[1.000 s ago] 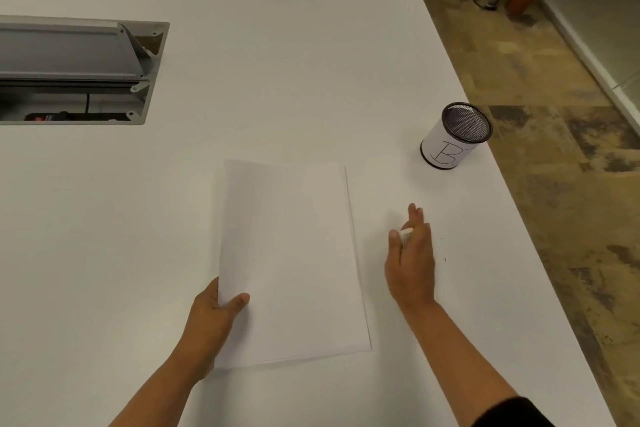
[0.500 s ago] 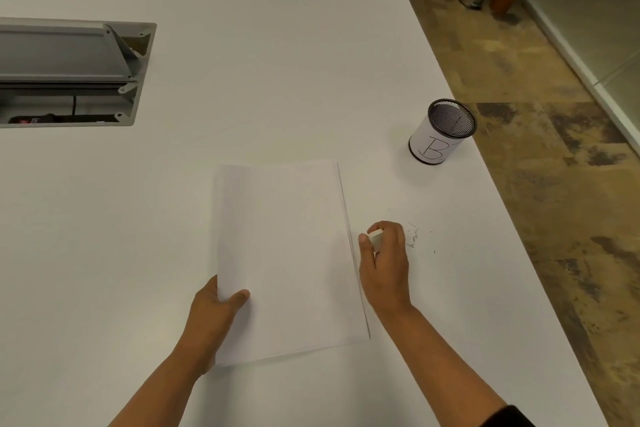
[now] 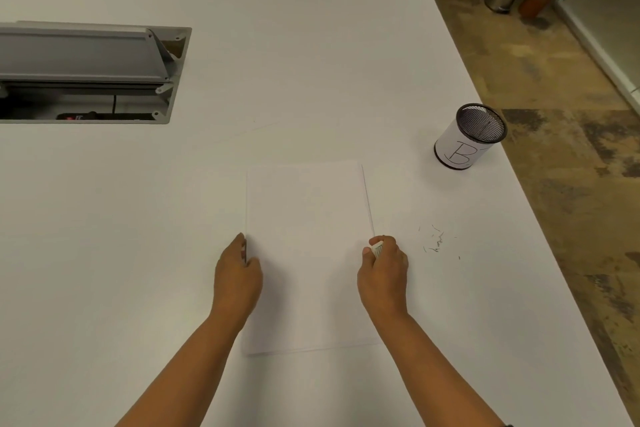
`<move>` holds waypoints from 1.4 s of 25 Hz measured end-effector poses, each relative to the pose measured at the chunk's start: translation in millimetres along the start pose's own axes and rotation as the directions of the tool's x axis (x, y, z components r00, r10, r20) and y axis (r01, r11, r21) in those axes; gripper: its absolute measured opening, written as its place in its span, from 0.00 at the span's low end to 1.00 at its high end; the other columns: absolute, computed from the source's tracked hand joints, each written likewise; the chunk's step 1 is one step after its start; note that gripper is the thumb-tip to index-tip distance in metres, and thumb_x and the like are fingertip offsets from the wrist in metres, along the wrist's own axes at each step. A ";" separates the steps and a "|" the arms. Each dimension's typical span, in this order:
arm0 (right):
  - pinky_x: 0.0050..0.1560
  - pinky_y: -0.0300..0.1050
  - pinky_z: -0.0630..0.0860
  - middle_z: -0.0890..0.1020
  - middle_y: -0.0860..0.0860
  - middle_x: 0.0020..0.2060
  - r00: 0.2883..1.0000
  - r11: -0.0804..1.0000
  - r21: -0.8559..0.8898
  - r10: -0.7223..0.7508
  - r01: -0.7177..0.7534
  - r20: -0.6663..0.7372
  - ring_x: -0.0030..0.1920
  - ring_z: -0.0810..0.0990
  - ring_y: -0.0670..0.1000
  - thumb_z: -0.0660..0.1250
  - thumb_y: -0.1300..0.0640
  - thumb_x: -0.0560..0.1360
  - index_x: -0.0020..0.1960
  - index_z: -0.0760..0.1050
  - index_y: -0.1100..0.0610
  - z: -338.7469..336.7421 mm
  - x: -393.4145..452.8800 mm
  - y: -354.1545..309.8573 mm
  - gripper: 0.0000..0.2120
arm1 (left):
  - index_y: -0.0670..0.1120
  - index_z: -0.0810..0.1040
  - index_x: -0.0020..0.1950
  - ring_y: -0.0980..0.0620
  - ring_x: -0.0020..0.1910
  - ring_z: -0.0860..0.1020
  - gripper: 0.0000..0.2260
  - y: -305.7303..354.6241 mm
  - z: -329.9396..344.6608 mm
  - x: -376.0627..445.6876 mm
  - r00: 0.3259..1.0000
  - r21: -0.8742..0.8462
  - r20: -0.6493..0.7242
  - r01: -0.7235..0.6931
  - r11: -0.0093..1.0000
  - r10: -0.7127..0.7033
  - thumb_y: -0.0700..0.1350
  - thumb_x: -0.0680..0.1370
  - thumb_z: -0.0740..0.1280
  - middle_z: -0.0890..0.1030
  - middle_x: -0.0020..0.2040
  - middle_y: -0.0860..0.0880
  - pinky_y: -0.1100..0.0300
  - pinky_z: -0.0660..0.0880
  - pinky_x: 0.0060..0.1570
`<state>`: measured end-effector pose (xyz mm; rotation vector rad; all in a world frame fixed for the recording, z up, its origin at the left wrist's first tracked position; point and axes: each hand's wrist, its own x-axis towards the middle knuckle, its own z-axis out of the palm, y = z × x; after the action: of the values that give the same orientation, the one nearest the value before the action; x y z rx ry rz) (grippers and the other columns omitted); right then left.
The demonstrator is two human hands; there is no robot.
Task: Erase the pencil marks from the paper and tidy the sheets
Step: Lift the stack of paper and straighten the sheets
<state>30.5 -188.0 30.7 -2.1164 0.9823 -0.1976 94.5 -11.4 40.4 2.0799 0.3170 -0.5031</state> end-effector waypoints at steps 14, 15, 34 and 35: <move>0.44 0.39 0.71 0.74 0.54 0.46 1.000 0.999 0.030 0.030 -0.030 -0.005 0.49 0.75 0.56 0.60 0.62 0.77 0.51 0.69 0.58 -0.7 -4.3 5.3 0.03 | 0.44 0.65 0.73 0.46 0.68 0.69 0.22 -1.3 -2.4 9.8 0.999 -0.128 0.018 0.052 0.990 -0.050 0.34 0.79 0.55 0.70 0.70 0.45 0.50 0.64 0.69; 0.46 0.37 0.69 0.74 0.54 0.48 1.000 1.000 0.017 0.014 -0.014 -0.011 0.53 0.73 0.55 0.60 0.63 0.77 0.52 0.69 0.59 -1.8 -5.6 4.8 0.04 | 0.44 0.65 0.73 0.46 0.68 0.69 0.21 0.5 -3.9 7.7 1.000 -0.124 -0.007 0.029 0.992 -0.030 0.34 0.79 0.56 0.70 0.70 0.45 0.50 0.65 0.69; 0.69 0.60 0.58 0.57 0.62 0.72 0.921 0.976 -0.154 -0.199 0.155 -0.335 0.72 0.52 0.58 0.60 0.58 0.76 0.68 0.59 0.64 -46.0 -4.8 105.8 0.23 | 0.38 0.73 0.64 0.36 0.63 0.64 0.22 -23.3 -45.1 28.2 0.966 0.480 -0.088 -0.172 0.860 0.242 0.26 0.72 0.54 0.69 0.63 0.35 0.46 0.66 0.59; 0.70 0.60 0.56 0.56 0.61 0.72 0.925 0.978 -0.171 -0.173 0.120 -0.338 0.72 0.51 0.58 0.61 0.60 0.76 0.68 0.60 0.65 -47.3 0.1 110.1 0.23 | 0.38 0.73 0.64 0.36 0.64 0.63 0.22 -26.2 -41.2 29.2 0.960 0.487 -0.069 -0.204 0.849 0.271 0.26 0.73 0.55 0.69 0.64 0.36 0.47 0.65 0.60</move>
<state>-54.0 -259.8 -14.9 -2.3428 1.0669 -0.6154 118.8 38.2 26.8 2.5989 0.0013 -0.3061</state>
